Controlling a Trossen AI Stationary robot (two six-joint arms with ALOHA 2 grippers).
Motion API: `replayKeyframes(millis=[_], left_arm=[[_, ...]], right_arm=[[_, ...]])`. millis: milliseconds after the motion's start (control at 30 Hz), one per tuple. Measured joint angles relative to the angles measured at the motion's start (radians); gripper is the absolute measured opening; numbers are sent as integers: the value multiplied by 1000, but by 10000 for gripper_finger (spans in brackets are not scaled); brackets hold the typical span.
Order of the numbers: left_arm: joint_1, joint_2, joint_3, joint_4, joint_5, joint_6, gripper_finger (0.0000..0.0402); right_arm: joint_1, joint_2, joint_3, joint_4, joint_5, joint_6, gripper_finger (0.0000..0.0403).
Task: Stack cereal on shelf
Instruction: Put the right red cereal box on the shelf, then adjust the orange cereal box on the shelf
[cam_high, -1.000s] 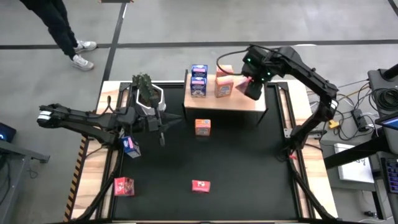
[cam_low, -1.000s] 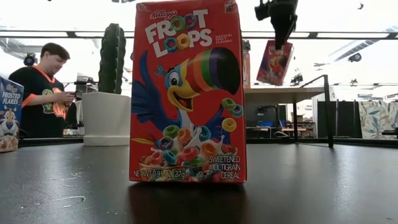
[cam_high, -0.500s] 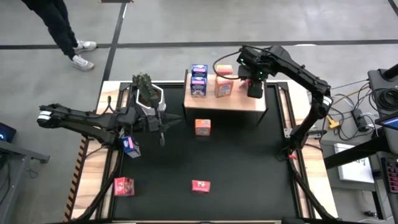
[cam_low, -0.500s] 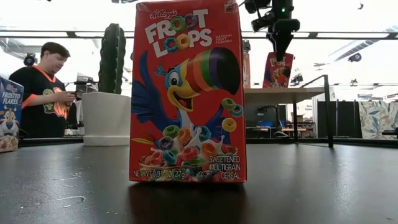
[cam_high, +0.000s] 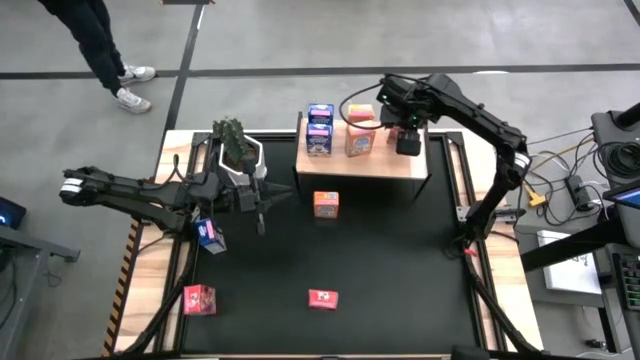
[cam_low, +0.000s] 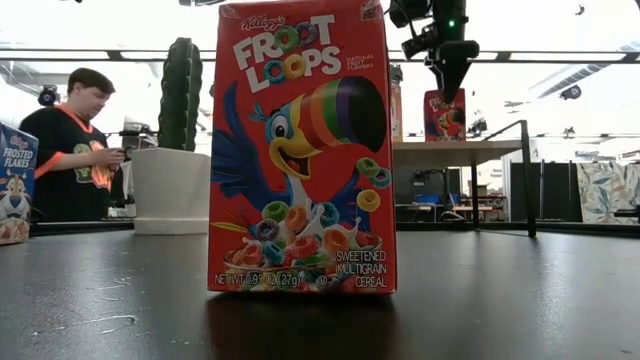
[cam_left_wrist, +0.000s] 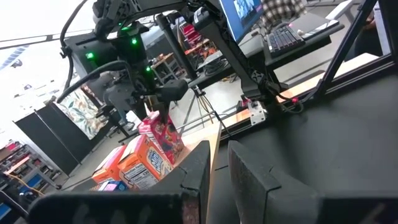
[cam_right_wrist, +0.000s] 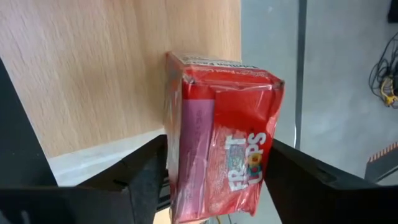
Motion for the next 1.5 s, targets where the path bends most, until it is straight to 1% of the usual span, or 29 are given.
replayKeyframes(millis=[133,567,833,900,1000,1100,1167,1300,1433,1500], left_arm=[[0,0,0,0,0,6,41],[0,0,0,0,0,7,41],[0,0,-1,0,0,15,41],[0,0,-1,0,0,16,41],[0,0,-1,0,0,17,41],[0,0,-1,-2,0,18,41],[0,0,-1,-9,0,18,41],[0,0,-2,-18,0,18,41],[0,0,-2,-25,0,18,41],[0,0,-2,-28,0,18,41]], right_arm=[[0,-12,0,0,0,1,247],[18,-16,7,1,1,108,242],[75,-16,112,16,-3,125,228],[91,-16,142,25,-27,136,225],[118,-18,172,45,-128,171,217],[151,-18,180,89,-245,202,205],[181,-18,164,136,-284,206,194],[254,-13,114,227,-290,177,161],[313,-2,46,314,-290,143,116],[331,2,4,366,-257,129,91]])
